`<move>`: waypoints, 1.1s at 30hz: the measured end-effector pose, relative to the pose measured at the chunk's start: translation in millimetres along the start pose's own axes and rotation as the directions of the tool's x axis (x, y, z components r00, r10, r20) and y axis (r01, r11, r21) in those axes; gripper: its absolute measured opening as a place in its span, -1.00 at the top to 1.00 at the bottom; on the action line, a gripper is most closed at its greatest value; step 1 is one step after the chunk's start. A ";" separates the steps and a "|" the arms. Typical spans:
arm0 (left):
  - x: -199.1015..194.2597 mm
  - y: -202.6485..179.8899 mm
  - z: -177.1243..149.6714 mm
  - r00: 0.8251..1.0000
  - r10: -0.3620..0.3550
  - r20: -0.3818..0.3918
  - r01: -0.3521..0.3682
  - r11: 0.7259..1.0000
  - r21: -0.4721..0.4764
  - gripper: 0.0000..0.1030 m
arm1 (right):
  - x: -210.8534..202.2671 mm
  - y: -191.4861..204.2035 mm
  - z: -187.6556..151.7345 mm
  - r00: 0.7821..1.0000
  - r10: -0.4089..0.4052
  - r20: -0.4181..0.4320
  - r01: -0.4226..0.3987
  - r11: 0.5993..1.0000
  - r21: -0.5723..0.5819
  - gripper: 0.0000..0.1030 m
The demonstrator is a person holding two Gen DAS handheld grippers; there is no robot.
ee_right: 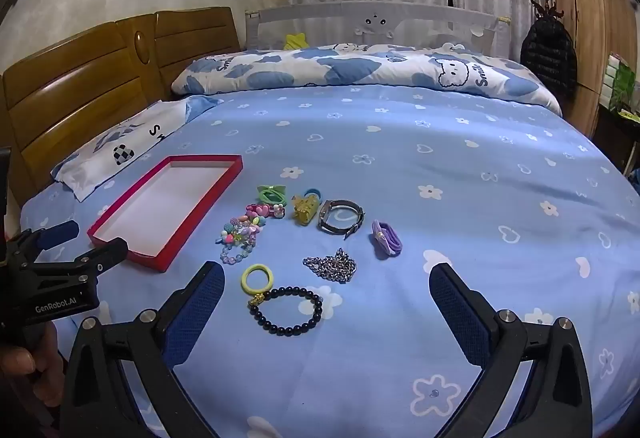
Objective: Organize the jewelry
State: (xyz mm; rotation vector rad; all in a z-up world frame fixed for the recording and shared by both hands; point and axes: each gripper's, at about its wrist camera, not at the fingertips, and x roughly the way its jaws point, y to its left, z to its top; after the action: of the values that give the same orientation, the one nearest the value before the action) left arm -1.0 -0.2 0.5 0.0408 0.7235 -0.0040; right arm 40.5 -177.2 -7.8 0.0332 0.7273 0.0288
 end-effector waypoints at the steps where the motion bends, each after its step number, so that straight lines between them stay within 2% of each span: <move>1: -0.7 -0.2 -0.2 1.000 0.003 0.002 -0.003 1.000 0.001 -0.95 | 0.2 0.1 0.1 1.000 -0.001 -0.006 0.001 1.000 -0.002 -1.00; 7: 0.2 1.7 2.9 1.000 -0.003 -0.011 0.003 1.000 -0.007 -0.95 | 0.8 0.8 -0.1 1.000 0.000 -0.004 0.000 1.000 0.000 -1.00; 20: -10.3 -0.9 2.0 1.000 0.003 0.025 -0.003 1.000 0.015 -0.95 | -3.8 -0.4 -0.6 1.000 0.006 0.024 -0.006 1.000 0.004 -1.00; 33: -11.3 -2.9 1.8 1.000 0.004 0.027 -0.004 1.000 0.018 -0.95 | -3.6 2.5 -4.9 0.999 0.017 0.031 -0.017 1.000 0.004 -1.00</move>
State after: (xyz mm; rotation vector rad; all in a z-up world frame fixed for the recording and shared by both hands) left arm -8.3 -3.3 9.2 0.0594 0.6967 -0.0073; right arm 34.5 -174.7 -9.0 0.0438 0.6961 0.0428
